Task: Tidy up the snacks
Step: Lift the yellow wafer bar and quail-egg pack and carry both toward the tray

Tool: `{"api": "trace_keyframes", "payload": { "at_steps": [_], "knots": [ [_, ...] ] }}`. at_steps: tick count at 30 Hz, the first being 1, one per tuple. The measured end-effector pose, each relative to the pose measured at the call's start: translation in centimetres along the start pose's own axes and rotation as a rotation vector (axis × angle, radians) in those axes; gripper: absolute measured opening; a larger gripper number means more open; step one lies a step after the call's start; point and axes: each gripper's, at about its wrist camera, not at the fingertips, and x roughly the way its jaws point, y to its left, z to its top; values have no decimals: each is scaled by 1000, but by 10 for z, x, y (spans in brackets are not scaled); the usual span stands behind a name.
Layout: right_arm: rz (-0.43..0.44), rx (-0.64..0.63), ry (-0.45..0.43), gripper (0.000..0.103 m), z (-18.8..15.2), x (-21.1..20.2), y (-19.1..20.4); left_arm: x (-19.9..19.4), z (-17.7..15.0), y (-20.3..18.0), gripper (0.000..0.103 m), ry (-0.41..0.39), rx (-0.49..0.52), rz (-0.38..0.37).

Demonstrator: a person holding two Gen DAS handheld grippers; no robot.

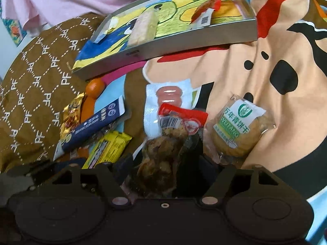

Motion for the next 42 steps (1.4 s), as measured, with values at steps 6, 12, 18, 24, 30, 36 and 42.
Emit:
{"api": "trace_keyframes", "payload": {
  "at_steps": [6, 12, 18, 24, 30, 36, 42],
  "knots": [
    [13, 10, 7, 48, 1, -3, -2, -3, -1, 1, 56, 0, -2, -10],
    [27, 15, 21, 48, 2, -5, -2, 0, 0, 1, 61, -1, 14, -11],
    [41, 47, 14, 48, 1, 1, -5, 2, 1, -1, 53, 7, 21, -9],
    [49, 47, 8, 43, 0, -2, -3, -3, 1, -9, 51, 19, -7, 19],
    [74, 45, 5, 42, -1, -11, -4, -17, -6, -16, 51, 31, -68, 35],
    [79, 13, -30, 41, -3, -28, 0, -29, -13, -21, 51, 39, -90, 45],
    [86, 21, -71, 41, -3, -43, -4, -30, -15, -29, 51, 57, -58, 72]
  ]
}}
